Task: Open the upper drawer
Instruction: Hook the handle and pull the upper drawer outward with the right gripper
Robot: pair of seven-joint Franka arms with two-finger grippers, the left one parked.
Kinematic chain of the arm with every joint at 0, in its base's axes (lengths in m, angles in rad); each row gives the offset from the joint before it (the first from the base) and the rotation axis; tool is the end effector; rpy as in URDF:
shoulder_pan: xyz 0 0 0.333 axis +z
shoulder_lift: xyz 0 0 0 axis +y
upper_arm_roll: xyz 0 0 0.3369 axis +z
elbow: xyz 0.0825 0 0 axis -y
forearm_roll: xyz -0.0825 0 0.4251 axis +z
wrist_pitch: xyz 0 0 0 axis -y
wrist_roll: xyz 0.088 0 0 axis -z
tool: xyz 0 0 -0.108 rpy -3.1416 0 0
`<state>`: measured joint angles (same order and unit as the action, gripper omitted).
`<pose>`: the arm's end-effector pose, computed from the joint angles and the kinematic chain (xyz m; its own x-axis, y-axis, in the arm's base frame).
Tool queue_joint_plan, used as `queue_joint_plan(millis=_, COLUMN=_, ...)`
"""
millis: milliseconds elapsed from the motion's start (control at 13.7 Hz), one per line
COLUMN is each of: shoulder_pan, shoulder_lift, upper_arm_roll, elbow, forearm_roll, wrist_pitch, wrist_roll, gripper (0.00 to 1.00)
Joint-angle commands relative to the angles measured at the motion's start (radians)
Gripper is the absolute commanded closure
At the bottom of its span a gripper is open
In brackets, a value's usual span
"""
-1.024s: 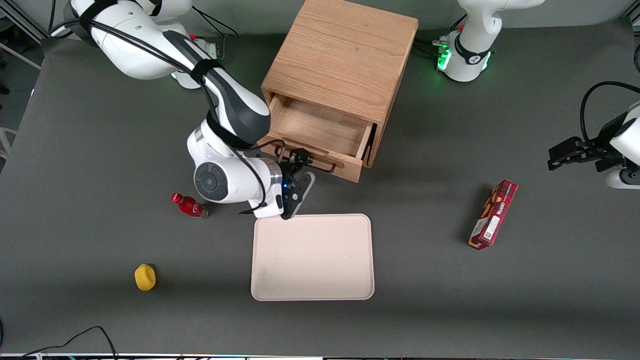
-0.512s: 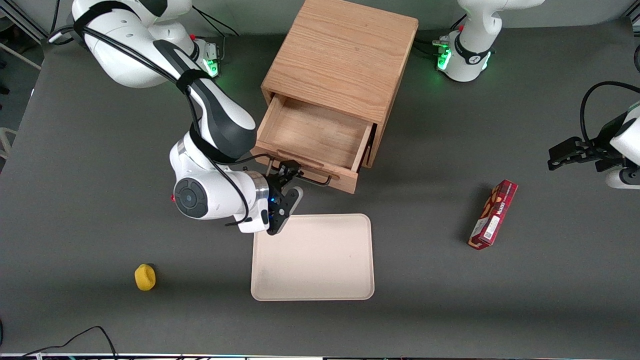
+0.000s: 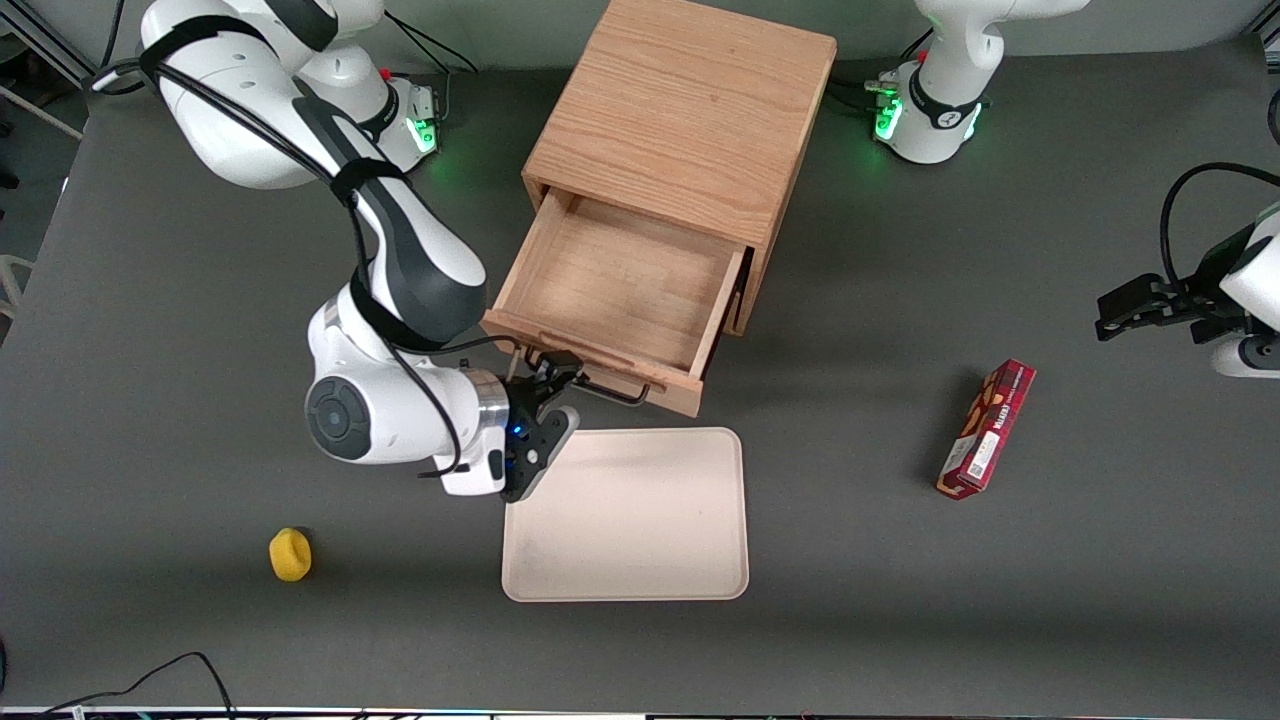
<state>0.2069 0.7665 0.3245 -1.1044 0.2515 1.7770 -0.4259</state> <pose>0.7184 0.3544 0.3836 0.6986 0.7071 0.1097 0.6714 -0.5948 -0.4421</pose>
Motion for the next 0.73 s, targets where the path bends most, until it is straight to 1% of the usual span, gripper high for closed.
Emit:
queue_joint_plan(millis=0, shoulder_pan=0.009, shoulder_lift=0.030, upper_arm_roll=-0.036, elbow=0.127, forearm_roll=-0.017, wrist_pitch=-0.062, wrist_roll=-0.054, gripper=0.00)
queue_joint_plan(millis=220, shoulder_pan=0.009, shoulder_lift=0.002, upper_arm_roll=-0.039, elbow=0.158, forearm_roll=-0.018, wrist_pitch=-0.065, wrist_roll=-0.050, gripper=0.00)
queue_joint_plan(millis=366, shoulder_pan=0.018, shoulder_lift=-0.111, upper_arm_roll=-0.050, elbow=0.138, forearm_roll=-0.029, wrist_pitch=-0.070, wrist_roll=-0.036, gripper=0.00)
queue_joint_plan(millis=439, shoulder_pan=0.022, shoulder_lift=-0.157, upper_arm_roll=-0.051, elbow=0.109, forearm_roll=-0.072, wrist_pitch=-0.097, wrist_roll=0.001, gripper=0.00)
queue_joint_plan(millis=512, shoulder_pan=0.020, shoulder_lift=-0.211, upper_arm_roll=-0.048, elbow=0.092, forearm_roll=-0.134, wrist_pitch=-0.131, wrist_roll=0.071, gripper=0.00)
queue_joint_plan(millis=659, shoulder_pan=0.013, shoulder_lift=-0.294, upper_arm_roll=-0.051, elbow=0.072, forearm_roll=-0.150, wrist_pitch=-0.249, wrist_roll=0.187, gripper=0.00)
